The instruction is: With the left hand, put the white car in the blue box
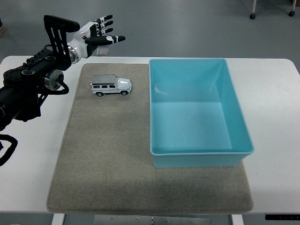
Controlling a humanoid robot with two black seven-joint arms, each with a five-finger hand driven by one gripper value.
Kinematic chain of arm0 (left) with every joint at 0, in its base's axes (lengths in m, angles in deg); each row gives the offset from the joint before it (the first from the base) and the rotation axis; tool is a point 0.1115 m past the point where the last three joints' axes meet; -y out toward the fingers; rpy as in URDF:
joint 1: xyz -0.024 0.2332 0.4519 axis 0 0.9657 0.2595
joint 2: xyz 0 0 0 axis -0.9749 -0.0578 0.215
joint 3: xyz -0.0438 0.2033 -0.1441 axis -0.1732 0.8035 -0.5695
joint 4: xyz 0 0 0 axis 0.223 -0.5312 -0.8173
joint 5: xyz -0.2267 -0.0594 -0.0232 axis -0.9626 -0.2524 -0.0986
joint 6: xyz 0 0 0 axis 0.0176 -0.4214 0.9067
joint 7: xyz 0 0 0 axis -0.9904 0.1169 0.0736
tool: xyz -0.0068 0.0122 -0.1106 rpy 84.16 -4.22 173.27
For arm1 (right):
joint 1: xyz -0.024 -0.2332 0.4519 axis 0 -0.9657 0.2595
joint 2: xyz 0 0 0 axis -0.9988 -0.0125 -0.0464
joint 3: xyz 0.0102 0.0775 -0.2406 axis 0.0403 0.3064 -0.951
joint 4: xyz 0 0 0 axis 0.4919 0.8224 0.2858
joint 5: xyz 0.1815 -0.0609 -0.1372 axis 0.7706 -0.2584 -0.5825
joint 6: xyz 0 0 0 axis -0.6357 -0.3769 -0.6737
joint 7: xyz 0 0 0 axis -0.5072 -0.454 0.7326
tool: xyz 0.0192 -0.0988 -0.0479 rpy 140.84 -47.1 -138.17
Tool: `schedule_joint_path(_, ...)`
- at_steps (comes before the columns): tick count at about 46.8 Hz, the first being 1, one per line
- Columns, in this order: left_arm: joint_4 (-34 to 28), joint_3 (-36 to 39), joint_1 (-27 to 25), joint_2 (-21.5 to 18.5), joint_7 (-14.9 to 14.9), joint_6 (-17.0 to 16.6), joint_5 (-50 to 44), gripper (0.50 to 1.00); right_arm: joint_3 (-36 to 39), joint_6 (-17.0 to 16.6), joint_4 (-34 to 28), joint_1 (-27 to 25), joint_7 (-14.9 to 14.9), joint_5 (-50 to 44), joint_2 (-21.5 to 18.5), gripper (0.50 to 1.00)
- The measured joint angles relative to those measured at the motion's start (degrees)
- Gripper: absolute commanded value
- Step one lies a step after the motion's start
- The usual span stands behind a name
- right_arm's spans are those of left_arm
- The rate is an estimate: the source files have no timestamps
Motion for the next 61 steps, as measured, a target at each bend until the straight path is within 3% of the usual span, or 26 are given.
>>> schedule_joint_path(24, -0.63, 0.12, -3.96, -2.33, -0.03, 5.69, 22.9, 1.0, 0.0, -0.01, 0.0, 0.0, 0.0, 0.0, 0.0, 0.936)
schedule_joint_path(38, -5.4, 6.09, -7.01, -5.27, -0.08, 8.45, 30.78, 1.0, 0.0, -0.01, 0.0, 0.01, 0.0, 0.0, 0.0, 0.936)
schedule_joint_path(47, -8.15, 8.96, -9.39, -6.13, -0.1, 8.62, 33.8, 1.0, 0.0, 0.0, 0.0, -0.02, 0.0, 0.0, 0.0, 0.936)
schedule_joint_path(61, -17.19, 12.74, -11.59, -10.82, -0.26, 8.89, 42.98, 1.0, 0.0, 0.0, 0.0, 0.0, 0.0, 0.0, 0.0, 0.936)
